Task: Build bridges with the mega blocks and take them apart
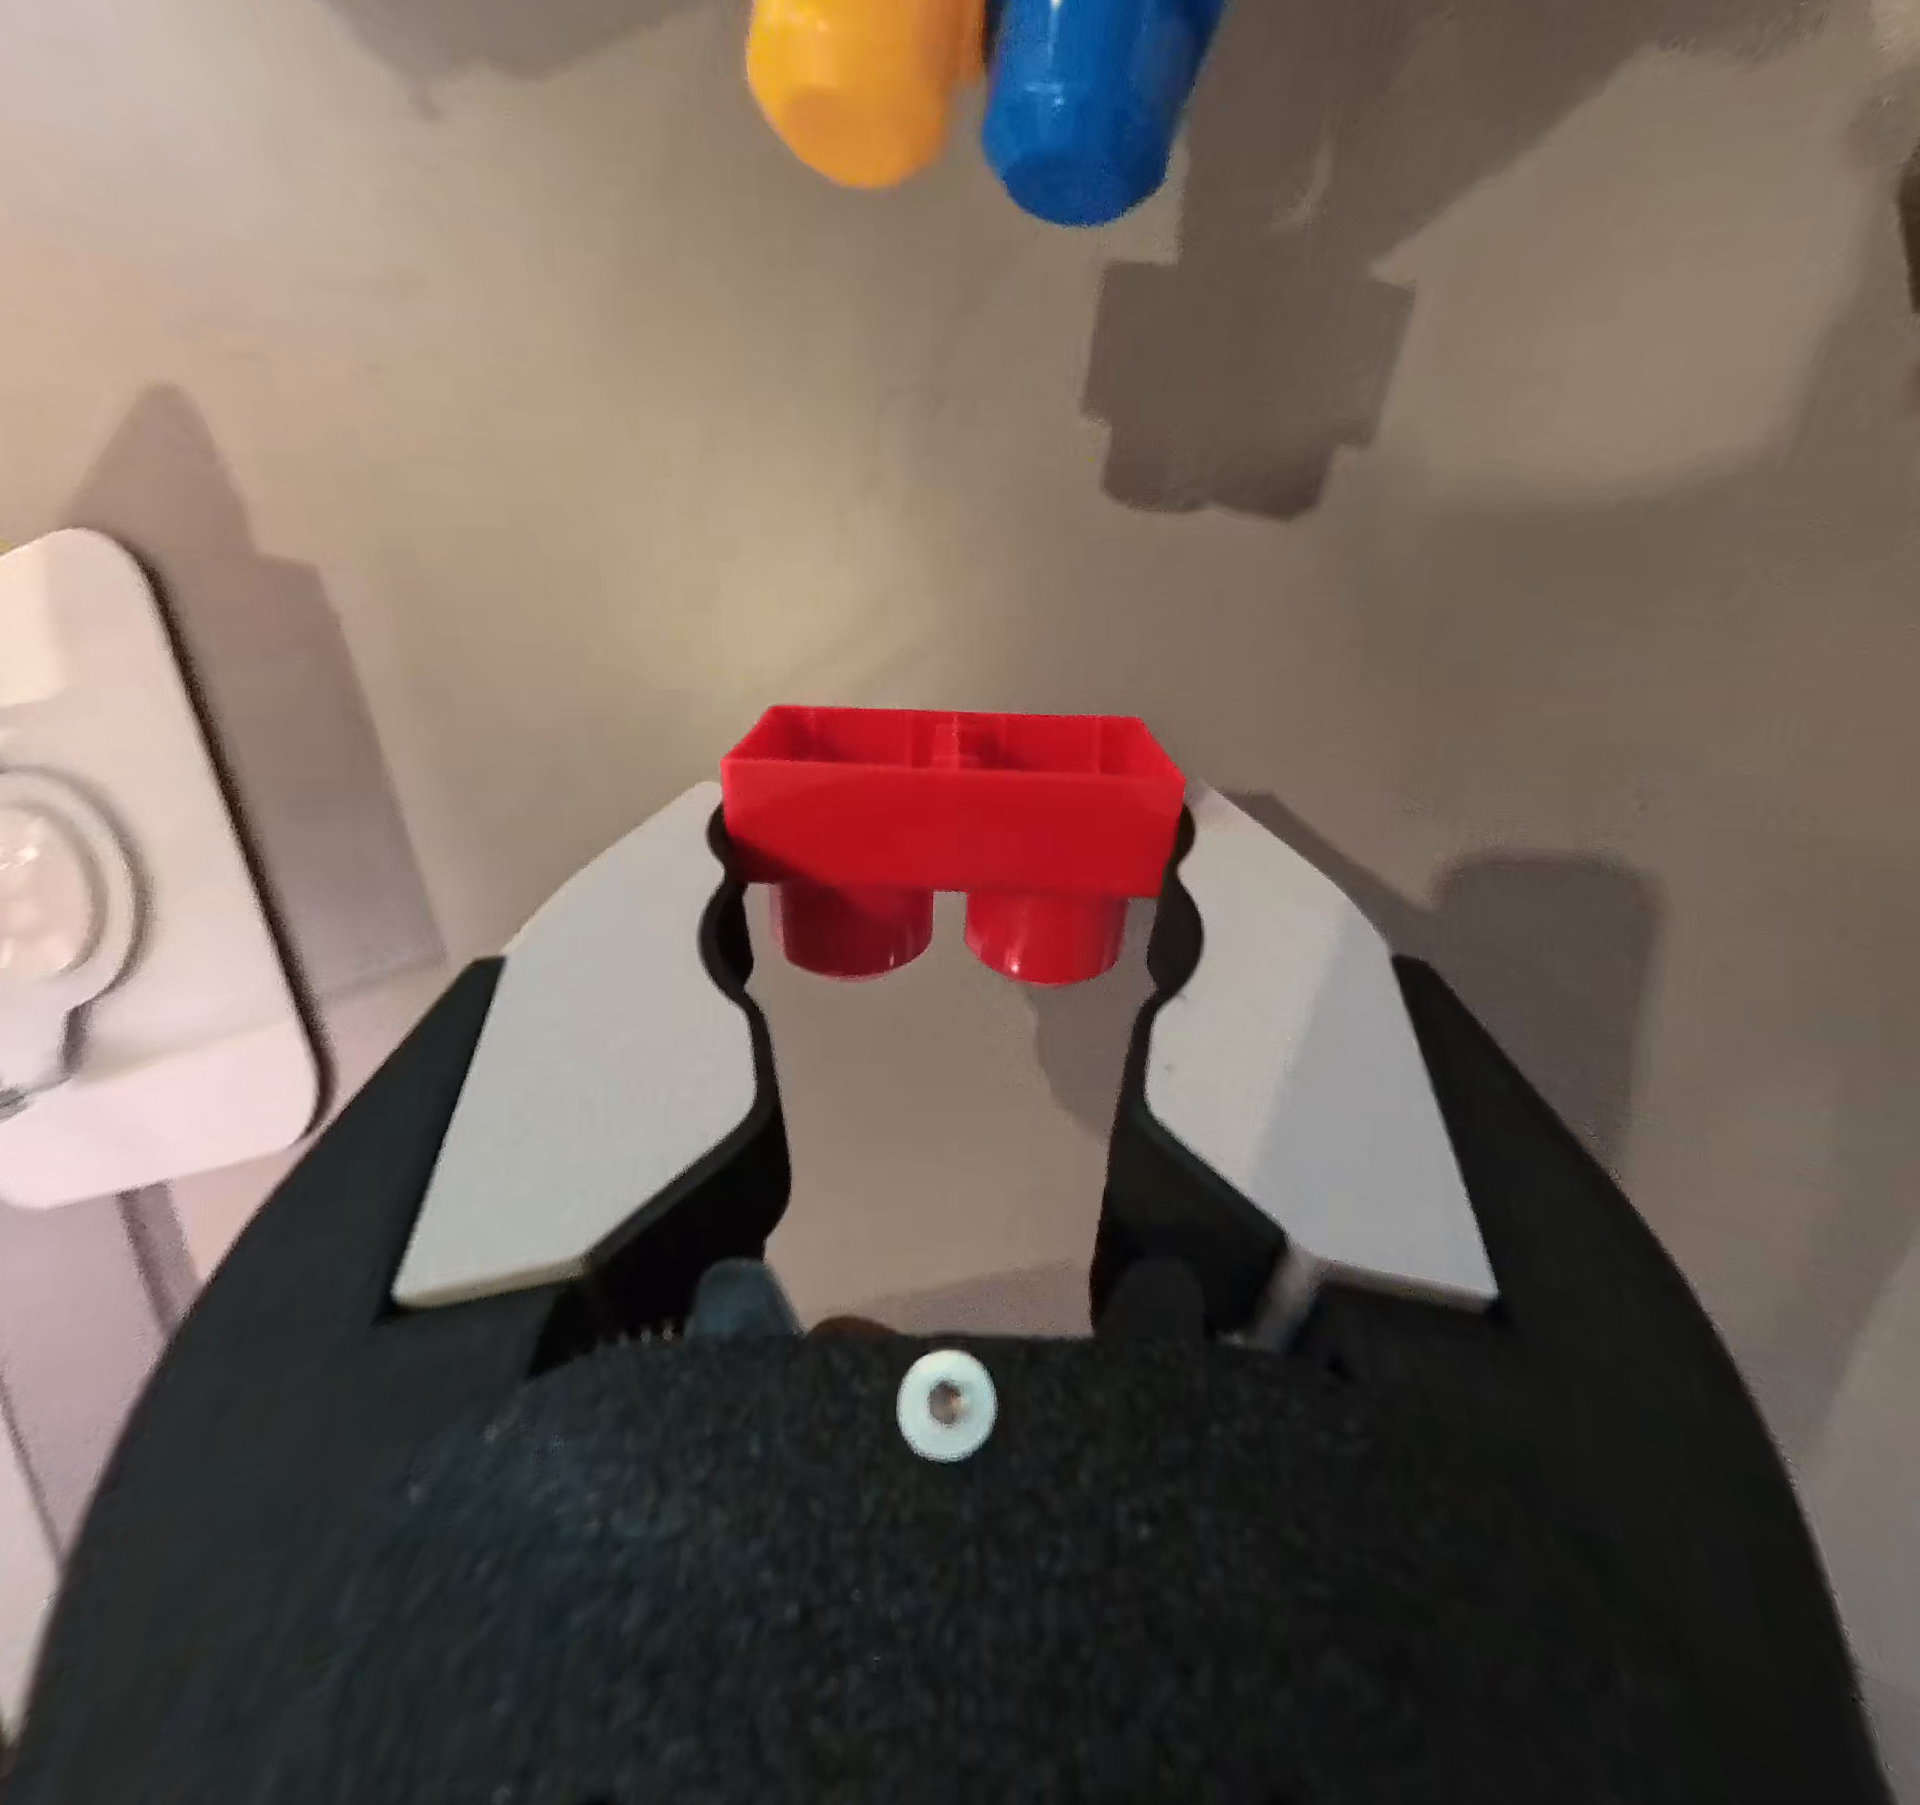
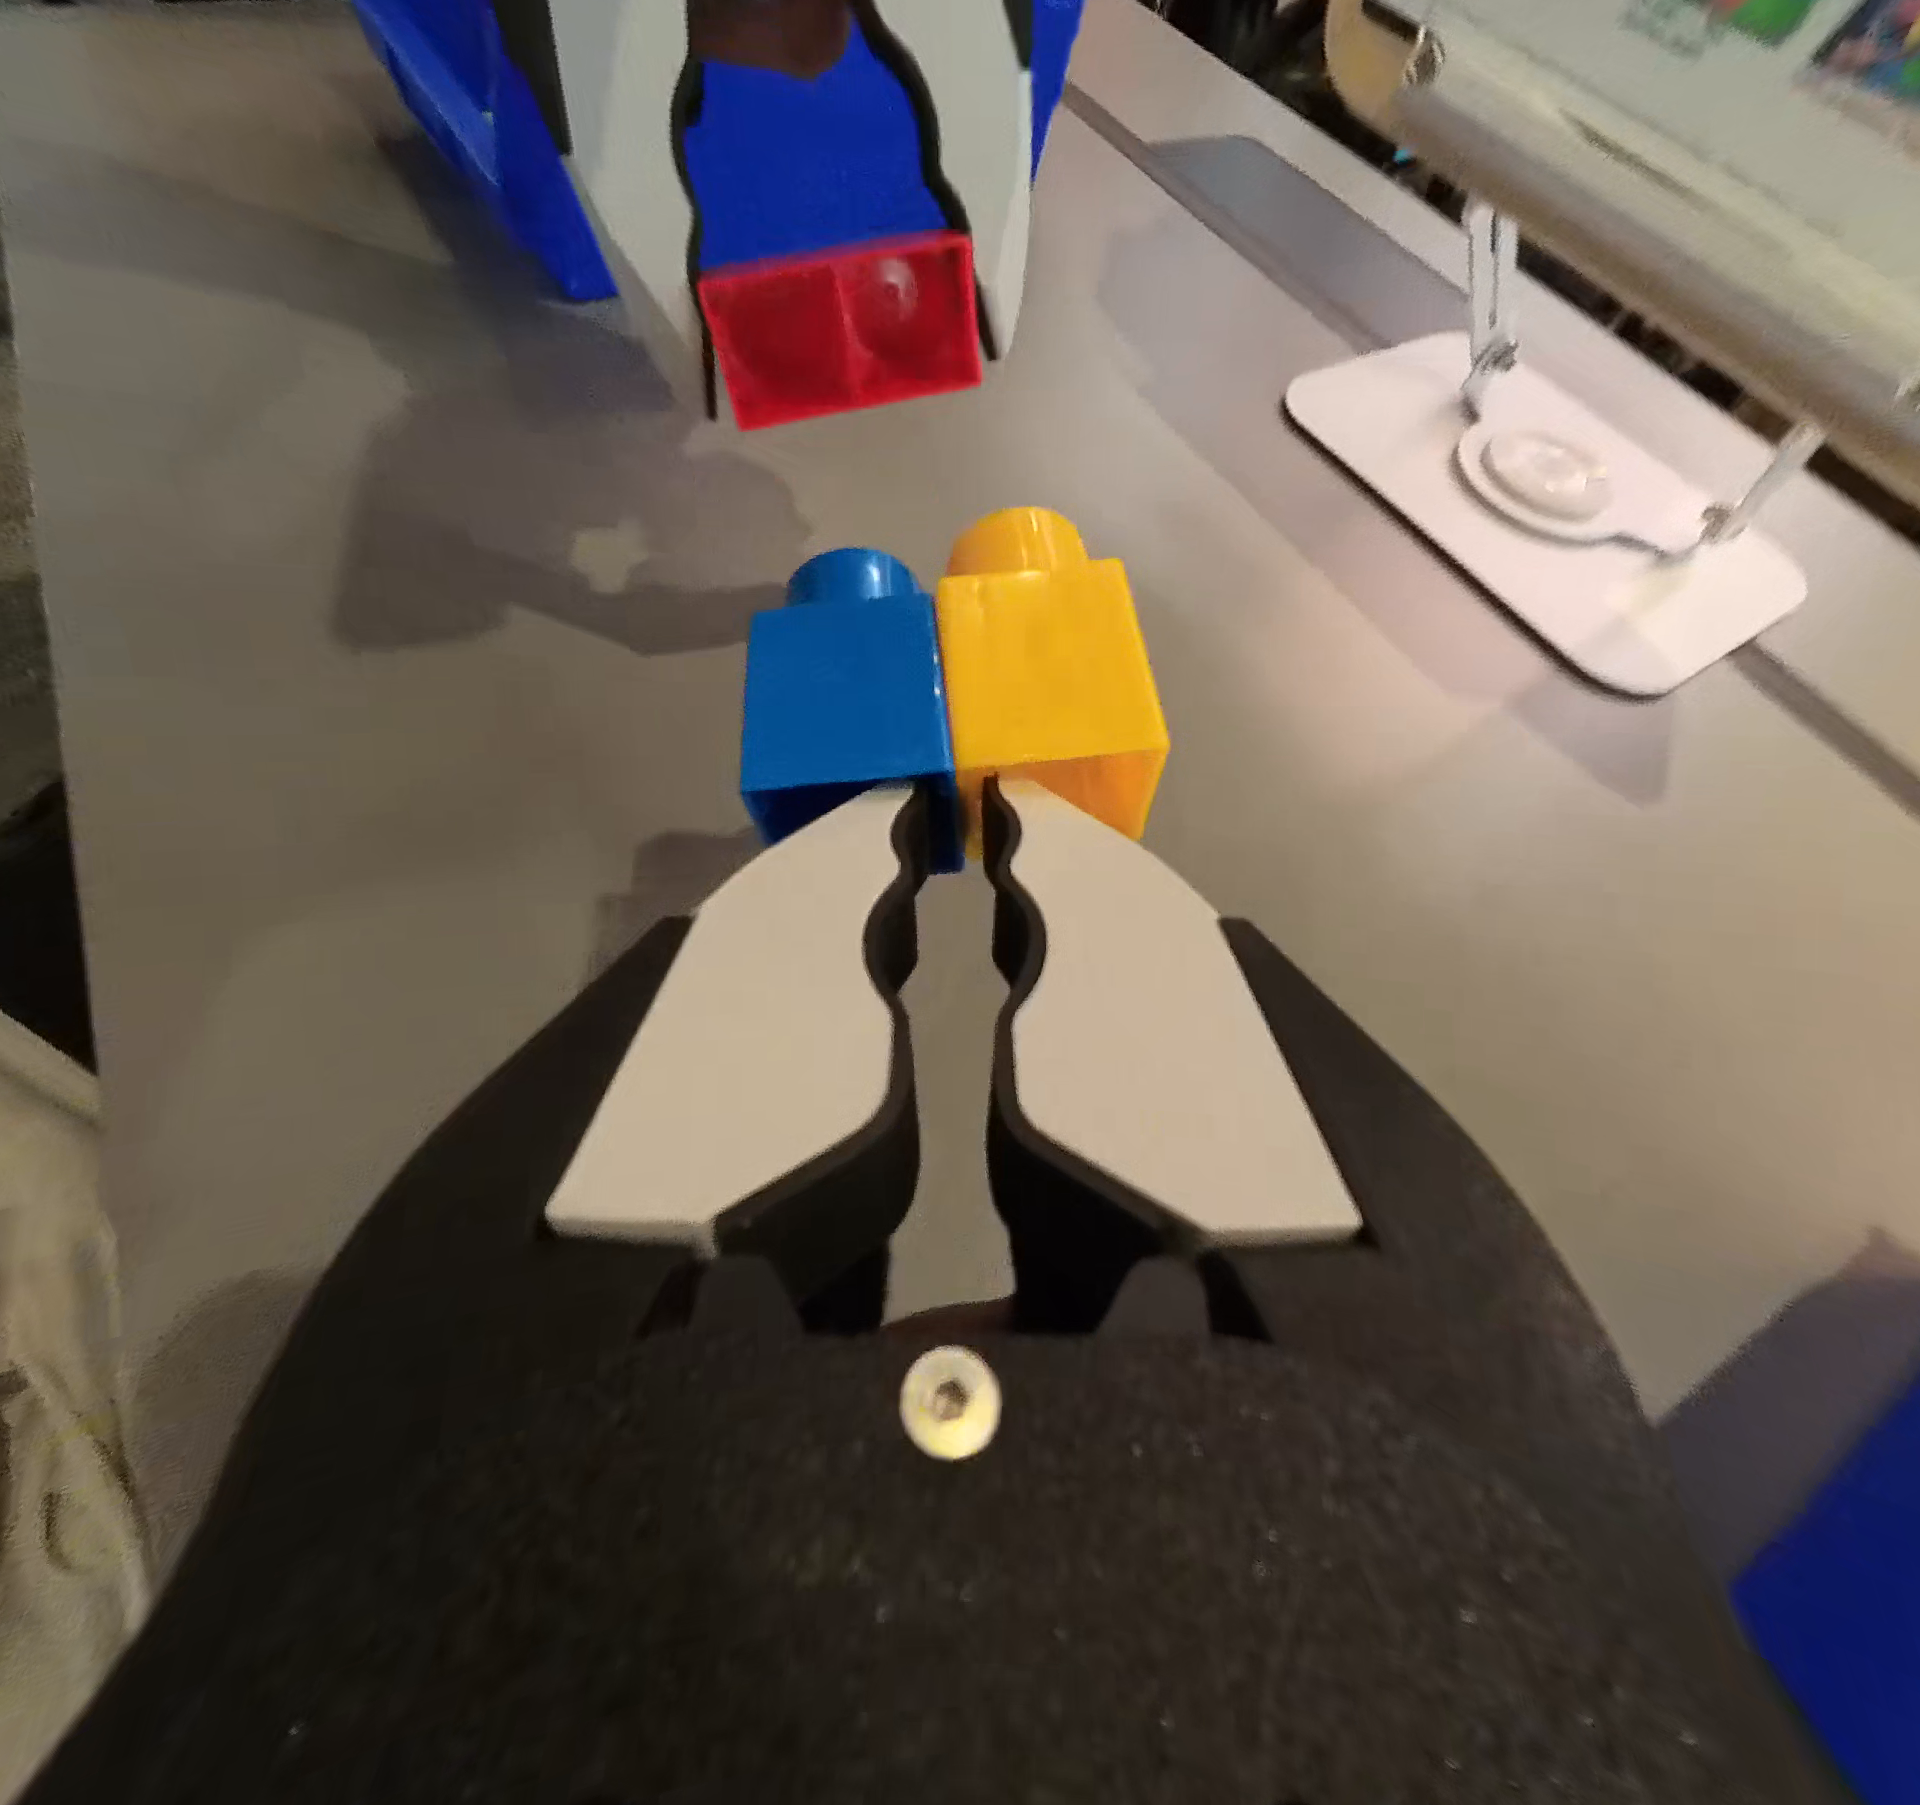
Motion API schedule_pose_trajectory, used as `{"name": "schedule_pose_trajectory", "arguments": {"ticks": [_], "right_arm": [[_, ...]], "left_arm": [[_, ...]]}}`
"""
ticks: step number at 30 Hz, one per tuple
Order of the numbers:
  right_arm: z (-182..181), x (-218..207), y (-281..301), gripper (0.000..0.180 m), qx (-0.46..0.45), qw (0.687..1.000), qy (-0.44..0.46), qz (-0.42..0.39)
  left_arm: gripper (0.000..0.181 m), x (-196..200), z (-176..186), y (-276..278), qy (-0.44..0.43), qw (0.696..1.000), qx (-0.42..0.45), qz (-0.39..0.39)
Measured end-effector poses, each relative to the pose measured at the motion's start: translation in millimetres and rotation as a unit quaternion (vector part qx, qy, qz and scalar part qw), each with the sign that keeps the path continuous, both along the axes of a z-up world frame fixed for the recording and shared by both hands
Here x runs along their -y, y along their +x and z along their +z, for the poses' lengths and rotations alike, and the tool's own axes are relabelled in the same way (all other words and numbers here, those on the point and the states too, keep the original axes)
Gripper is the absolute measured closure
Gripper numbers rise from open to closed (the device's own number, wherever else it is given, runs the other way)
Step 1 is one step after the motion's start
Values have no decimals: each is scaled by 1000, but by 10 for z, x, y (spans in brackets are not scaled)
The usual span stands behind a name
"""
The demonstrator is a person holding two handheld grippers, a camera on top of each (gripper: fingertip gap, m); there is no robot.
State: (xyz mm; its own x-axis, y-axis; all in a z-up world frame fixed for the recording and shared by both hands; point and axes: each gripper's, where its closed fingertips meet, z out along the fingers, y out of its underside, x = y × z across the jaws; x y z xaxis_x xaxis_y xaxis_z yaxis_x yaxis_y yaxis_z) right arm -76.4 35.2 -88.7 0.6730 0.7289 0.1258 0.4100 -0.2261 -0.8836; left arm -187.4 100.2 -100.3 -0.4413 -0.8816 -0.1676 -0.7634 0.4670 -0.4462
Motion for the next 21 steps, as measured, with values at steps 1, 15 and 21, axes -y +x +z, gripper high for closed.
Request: {"name": "schedule_pose_trajectory", "arguments": {"ticks": [1,15,21], "right_arm": [[52,-10,-21,170,8,1000,10,6],[202,-150,-437,171,60,996,18,69],[149,-148,-415,171,76,995,15,65]], "left_arm": [[106,-4,53,-16,1,1000,2,6],[106,254,168,236,56,998,1,2],[106,258,125,327,67,998,1,4]]}}
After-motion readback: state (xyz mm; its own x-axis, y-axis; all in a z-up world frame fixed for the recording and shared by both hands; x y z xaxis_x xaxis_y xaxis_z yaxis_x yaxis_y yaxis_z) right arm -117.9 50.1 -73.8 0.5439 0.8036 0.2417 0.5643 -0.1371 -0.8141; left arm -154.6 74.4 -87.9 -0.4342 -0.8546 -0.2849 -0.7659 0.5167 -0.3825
